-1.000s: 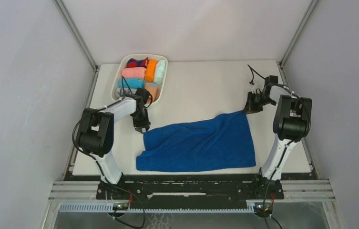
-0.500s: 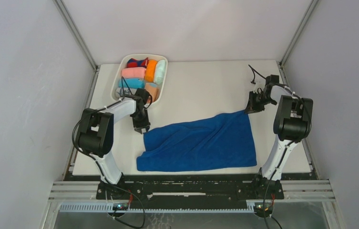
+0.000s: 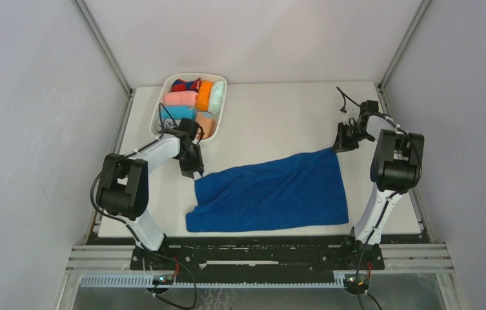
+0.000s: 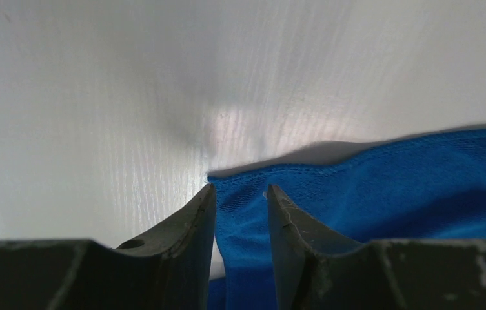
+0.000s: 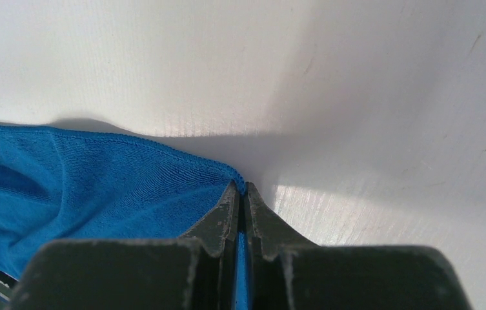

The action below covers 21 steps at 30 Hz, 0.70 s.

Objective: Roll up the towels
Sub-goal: Fold the towel at the center of the board.

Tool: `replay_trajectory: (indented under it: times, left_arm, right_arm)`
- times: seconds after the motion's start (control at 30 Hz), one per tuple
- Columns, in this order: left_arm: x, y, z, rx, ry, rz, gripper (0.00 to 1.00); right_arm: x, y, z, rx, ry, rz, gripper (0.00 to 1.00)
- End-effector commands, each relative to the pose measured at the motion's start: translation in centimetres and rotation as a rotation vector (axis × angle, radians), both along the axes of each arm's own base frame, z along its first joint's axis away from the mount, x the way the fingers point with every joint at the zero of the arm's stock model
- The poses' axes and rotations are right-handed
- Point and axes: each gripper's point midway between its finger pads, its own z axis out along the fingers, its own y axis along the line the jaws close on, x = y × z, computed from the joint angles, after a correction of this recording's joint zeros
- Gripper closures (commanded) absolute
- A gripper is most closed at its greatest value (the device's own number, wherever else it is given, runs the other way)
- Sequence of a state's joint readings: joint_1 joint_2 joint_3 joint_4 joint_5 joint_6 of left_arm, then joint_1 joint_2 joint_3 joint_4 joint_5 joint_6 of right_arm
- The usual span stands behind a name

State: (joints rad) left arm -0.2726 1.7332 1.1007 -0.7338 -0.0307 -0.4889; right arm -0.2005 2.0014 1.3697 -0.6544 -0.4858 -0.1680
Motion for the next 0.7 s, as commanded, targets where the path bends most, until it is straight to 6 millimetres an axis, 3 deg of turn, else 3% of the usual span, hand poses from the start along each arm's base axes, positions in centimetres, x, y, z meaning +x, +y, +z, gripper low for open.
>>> replay_trajectory:
  times: [0.0,0.3,0.67]
  left_arm:
    - [1.1,-0.6,2.4,-0.066,-0.087,0.015,0.60]
    - [-1.0,0.6,-0.4,-0.002,0.011,0.022,0.61]
    - [-1.3,1.2,-2.5,0.032,0.064,0.035,0.64]
  right_arm:
    - [1.3,0.0,2.3,-0.015,-0.082,0.004,1.00]
    - [1.2,0.2,2.2,-0.011,-0.083,0.013,1.00]
    - [1.3,0.4,2.2,-0.009,-0.084,0.022,1.00]
